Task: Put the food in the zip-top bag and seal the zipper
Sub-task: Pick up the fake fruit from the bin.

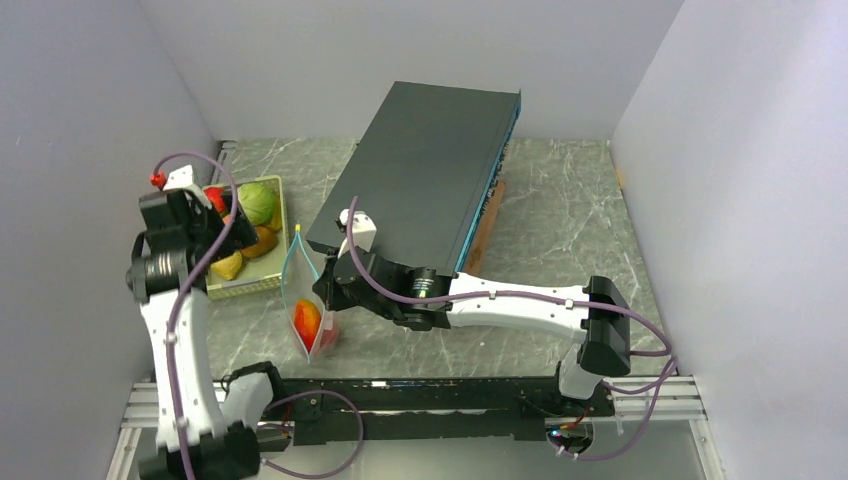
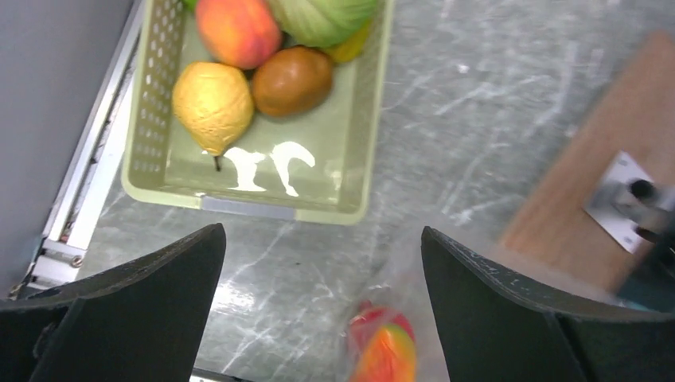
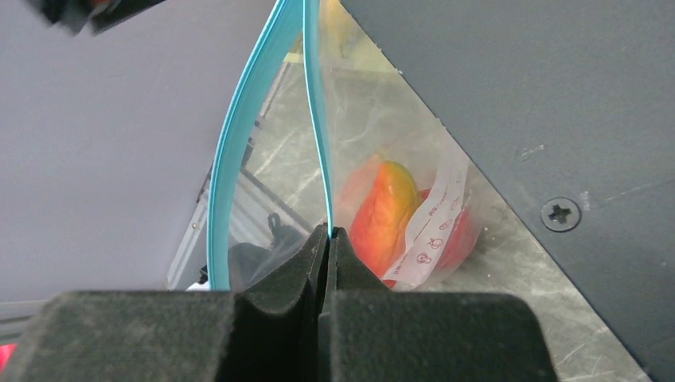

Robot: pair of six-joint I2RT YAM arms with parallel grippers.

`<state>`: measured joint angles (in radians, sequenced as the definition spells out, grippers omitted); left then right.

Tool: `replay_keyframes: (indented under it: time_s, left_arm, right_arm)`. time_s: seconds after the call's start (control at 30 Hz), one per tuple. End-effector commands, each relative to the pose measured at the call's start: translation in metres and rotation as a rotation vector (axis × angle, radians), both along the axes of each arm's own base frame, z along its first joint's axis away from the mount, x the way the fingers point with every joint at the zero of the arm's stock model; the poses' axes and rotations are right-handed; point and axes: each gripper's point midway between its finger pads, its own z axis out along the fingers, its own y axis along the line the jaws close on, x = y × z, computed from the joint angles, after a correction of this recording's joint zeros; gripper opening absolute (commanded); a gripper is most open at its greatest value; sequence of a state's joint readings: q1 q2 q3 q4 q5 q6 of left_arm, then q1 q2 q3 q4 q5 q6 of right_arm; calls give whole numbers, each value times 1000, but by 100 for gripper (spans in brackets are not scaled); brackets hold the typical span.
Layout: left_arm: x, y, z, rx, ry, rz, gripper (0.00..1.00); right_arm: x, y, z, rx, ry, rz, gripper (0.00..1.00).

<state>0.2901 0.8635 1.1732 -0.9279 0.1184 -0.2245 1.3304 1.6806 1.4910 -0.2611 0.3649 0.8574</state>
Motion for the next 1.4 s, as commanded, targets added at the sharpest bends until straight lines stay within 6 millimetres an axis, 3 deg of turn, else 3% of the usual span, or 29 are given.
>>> replay_keyframes:
  time_s: [0.0, 0.17, 0.27, 0.43, 0.5, 0.73, 0.9, 1.1, 1.2, 1.37]
  left_arm:
    - [44, 44, -6, 65, 58, 126, 99]
    - [81, 80, -23, 99, 154, 212, 100]
    - [87, 107, -53, 164, 292, 294, 100]
    - [94, 122, -100, 209, 389, 309, 100]
    - [97, 125, -97, 221, 387, 314, 98]
    - [104, 129, -127, 222, 434, 296, 92]
    - [110, 127, -157, 194, 521, 258, 80]
    - [111, 126, -173, 182, 559, 241, 68]
    - [112, 124, -180, 169, 579, 228, 68]
    - [108, 125, -191, 167, 627, 229, 76]
  right_arm:
    - [1, -2, 20, 53, -10, -15, 0]
    - [2, -1, 20, 50, -15, -17, 0]
    - [2, -2, 21, 52, -17, -13, 0]
    - [5, -2, 17, 40, -13, -11, 0]
    - [4, -1, 15, 38, -10, -9, 0]
    - [1, 6, 15, 36, 4, 13, 0]
    - [4, 5, 16, 31, -8, 7, 0]
    - [2, 5, 18, 37, -7, 11, 0]
    - [1, 7, 16, 32, -2, 14, 0]
    - [1, 9, 16, 27, -6, 15, 0]
